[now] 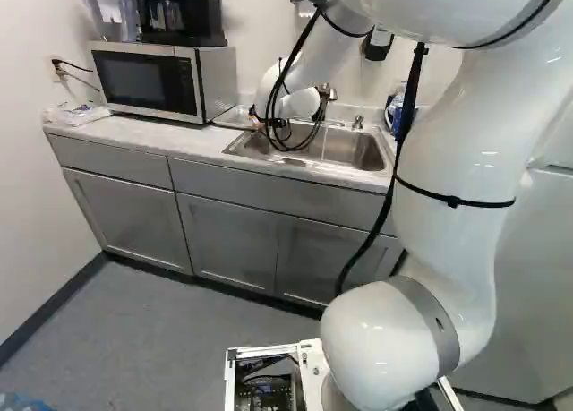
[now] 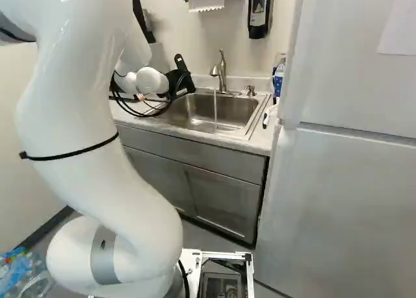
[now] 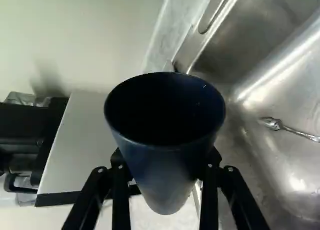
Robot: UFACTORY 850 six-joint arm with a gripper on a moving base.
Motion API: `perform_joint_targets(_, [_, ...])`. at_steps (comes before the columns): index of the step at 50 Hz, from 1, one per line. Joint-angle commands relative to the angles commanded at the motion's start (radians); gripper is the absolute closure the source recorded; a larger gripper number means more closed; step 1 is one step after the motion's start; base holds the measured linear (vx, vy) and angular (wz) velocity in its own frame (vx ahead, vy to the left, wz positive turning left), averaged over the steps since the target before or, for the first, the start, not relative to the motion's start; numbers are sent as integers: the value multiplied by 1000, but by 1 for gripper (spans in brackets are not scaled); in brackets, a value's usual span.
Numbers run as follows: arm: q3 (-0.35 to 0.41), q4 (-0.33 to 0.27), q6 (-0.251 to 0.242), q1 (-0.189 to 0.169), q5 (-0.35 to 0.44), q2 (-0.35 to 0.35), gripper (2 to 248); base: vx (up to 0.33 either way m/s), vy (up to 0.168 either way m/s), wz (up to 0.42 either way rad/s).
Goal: Rinse the cup and place it in the tray
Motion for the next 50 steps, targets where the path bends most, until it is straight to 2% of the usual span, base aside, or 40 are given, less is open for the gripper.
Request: perform_joint_targets(50, [0, 0, -523, 0, 0, 0, 126, 0, 0, 0])
